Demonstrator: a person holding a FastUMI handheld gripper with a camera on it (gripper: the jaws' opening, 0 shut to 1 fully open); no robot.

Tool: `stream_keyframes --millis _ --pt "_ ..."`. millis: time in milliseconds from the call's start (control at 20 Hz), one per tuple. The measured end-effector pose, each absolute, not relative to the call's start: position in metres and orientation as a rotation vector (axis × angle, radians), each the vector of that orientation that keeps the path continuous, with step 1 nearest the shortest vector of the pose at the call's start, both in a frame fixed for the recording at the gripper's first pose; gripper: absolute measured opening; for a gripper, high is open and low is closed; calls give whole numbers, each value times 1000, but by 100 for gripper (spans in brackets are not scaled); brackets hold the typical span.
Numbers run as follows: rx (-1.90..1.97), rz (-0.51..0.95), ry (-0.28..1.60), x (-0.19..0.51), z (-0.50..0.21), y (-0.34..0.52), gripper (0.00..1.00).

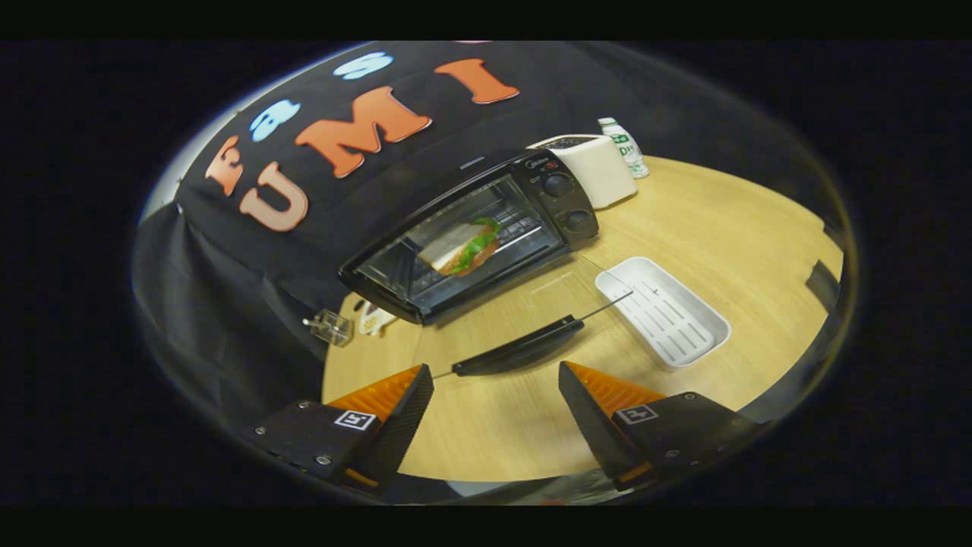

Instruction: Open the toaster oven, put the food inside, and close the toaster oven door.

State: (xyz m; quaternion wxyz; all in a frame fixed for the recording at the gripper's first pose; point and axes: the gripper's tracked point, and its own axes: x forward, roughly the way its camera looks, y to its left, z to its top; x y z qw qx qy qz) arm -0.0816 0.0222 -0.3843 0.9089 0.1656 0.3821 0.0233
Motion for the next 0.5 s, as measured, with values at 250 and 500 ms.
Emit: stream_keyframes --millis 250,500 --pt "17 39 821 -84 -420 11 99" --pt "-78 57 859 -65 -453 24 99"
